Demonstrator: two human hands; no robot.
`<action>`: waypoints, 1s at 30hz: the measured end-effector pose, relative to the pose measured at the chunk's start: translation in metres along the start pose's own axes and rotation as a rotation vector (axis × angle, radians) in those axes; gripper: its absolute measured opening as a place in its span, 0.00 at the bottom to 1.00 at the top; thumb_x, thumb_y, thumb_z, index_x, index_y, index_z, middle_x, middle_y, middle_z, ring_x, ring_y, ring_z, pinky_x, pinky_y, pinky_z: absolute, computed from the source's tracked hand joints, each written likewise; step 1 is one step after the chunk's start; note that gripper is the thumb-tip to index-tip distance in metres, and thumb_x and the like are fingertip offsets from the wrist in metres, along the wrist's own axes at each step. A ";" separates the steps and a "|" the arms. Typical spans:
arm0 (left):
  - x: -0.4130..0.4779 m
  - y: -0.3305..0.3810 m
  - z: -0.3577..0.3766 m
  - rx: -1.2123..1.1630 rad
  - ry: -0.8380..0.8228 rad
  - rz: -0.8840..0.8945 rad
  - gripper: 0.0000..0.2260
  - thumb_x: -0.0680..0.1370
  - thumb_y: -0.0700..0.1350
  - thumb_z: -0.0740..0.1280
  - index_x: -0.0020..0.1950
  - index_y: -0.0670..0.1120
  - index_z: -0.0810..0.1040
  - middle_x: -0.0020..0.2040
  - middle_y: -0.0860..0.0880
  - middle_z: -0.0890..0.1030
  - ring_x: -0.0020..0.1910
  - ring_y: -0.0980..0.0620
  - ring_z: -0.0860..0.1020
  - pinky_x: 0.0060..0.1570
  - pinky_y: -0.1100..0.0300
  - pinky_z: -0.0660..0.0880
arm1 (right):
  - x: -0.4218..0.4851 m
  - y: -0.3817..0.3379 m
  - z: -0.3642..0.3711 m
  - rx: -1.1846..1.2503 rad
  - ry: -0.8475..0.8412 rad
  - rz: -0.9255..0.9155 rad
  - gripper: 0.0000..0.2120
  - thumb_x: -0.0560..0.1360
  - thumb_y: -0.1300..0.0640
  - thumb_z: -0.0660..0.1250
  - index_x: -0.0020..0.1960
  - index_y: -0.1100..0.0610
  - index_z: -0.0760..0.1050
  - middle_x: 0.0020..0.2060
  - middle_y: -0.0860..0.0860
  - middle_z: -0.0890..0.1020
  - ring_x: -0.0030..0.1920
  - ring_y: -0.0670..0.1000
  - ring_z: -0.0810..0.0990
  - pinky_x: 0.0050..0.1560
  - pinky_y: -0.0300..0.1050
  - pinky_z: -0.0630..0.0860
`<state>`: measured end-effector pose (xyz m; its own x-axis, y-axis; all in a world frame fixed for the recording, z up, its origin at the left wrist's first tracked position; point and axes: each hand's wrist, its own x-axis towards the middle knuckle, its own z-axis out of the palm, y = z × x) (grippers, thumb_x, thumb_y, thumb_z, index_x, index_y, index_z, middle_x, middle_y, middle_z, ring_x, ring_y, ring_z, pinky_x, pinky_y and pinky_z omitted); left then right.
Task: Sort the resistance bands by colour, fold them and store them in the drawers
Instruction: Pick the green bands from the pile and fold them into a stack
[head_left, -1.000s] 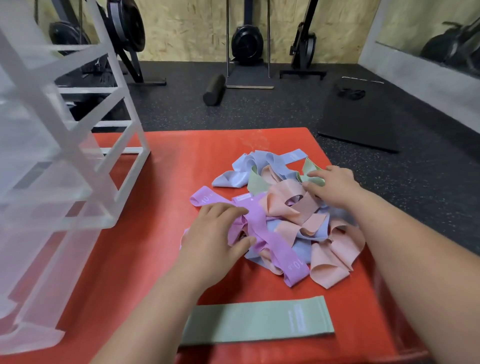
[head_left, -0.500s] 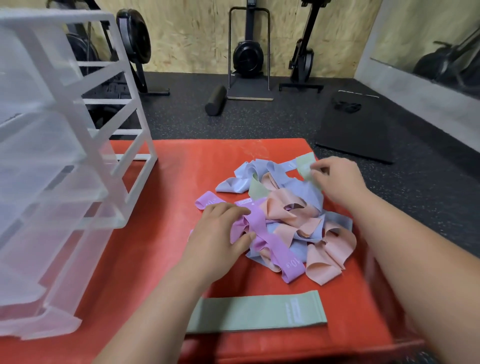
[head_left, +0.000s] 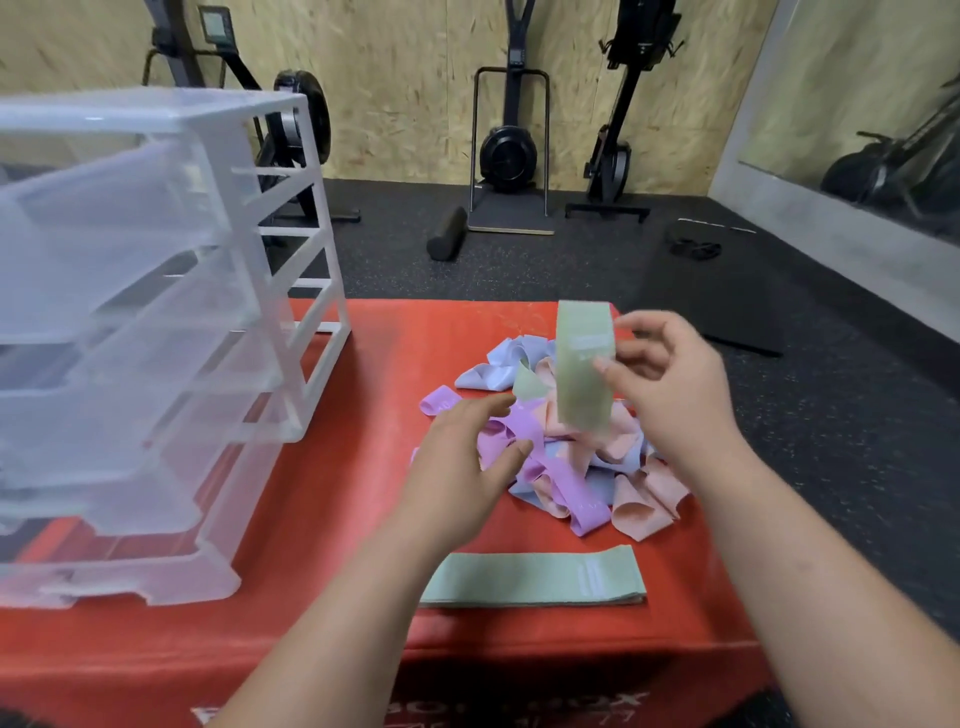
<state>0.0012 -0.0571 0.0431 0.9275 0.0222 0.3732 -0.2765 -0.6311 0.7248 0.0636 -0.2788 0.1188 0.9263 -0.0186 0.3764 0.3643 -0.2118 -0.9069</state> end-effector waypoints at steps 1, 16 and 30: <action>-0.003 0.001 0.002 -0.034 -0.016 -0.033 0.23 0.81 0.57 0.71 0.76 0.56 0.75 0.66 0.62 0.80 0.65 0.68 0.74 0.65 0.64 0.70 | -0.017 0.006 0.005 0.025 0.001 0.058 0.19 0.74 0.66 0.77 0.59 0.50 0.78 0.45 0.52 0.88 0.46 0.49 0.87 0.50 0.42 0.83; -0.009 -0.012 0.019 -0.353 -0.029 -0.305 0.19 0.78 0.37 0.74 0.66 0.52 0.81 0.54 0.53 0.86 0.48 0.50 0.86 0.58 0.47 0.84 | -0.077 0.048 0.038 0.147 -0.228 0.367 0.18 0.78 0.60 0.75 0.65 0.47 0.77 0.45 0.48 0.89 0.46 0.49 0.88 0.36 0.39 0.81; -0.011 -0.008 0.020 -0.380 -0.125 -0.113 0.16 0.77 0.39 0.78 0.64 0.46 0.82 0.49 0.52 0.88 0.49 0.53 0.87 0.54 0.56 0.82 | -0.059 0.021 0.038 0.043 -0.290 -0.009 0.10 0.75 0.65 0.77 0.54 0.54 0.84 0.45 0.47 0.88 0.47 0.49 0.88 0.52 0.45 0.83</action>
<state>-0.0020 -0.0680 0.0220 0.9742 -0.0337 0.2230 -0.2227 -0.2984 0.9281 0.0199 -0.2453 0.0704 0.9097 0.2647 0.3199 0.3703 -0.1688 -0.9134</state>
